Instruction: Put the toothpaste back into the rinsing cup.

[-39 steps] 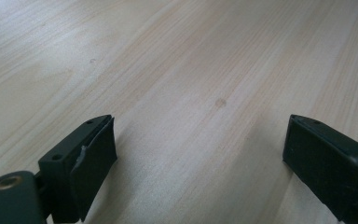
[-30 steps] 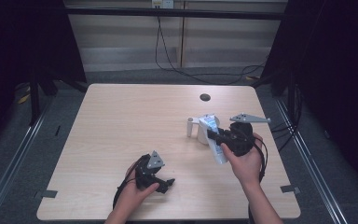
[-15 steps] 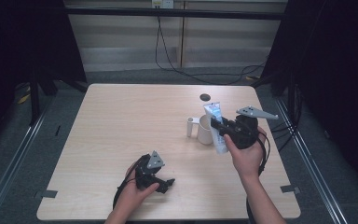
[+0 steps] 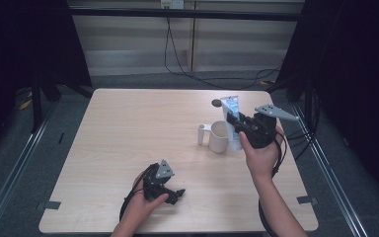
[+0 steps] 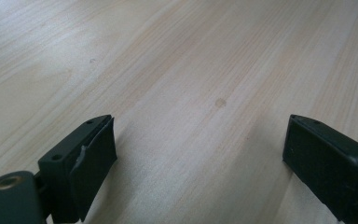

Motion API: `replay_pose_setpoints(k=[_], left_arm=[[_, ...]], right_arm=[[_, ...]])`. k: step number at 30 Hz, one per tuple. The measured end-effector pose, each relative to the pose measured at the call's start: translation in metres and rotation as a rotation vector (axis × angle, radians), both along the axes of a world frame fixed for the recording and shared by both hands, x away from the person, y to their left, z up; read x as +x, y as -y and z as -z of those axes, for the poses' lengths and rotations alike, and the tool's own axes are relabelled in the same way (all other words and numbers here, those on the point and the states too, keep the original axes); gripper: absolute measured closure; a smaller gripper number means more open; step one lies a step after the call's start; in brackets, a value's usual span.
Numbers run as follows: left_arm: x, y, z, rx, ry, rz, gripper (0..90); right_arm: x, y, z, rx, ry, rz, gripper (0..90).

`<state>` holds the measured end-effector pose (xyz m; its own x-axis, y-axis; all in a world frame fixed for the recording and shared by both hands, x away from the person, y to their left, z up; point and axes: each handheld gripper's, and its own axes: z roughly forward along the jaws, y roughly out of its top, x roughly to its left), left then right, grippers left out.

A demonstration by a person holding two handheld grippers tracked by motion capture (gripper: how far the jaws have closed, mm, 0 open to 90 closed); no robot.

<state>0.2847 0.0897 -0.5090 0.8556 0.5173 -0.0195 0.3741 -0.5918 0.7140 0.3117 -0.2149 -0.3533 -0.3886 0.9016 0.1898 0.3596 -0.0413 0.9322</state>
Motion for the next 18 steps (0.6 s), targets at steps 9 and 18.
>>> replay_pose_setpoints(k=[9, 18], left_arm=[[0.0, 0.0, 0.0, -0.003, -0.001, -0.002, 9.2], [0.0, 0.0, 0.0, -0.002, -0.001, -0.002, 9.2]], right_arm=[[0.012, -0.004, -0.002, 0.003, 0.031, 0.016, 70.5], [0.023, -0.007, 0.003, 0.004, 0.045, 0.021, 70.4]])
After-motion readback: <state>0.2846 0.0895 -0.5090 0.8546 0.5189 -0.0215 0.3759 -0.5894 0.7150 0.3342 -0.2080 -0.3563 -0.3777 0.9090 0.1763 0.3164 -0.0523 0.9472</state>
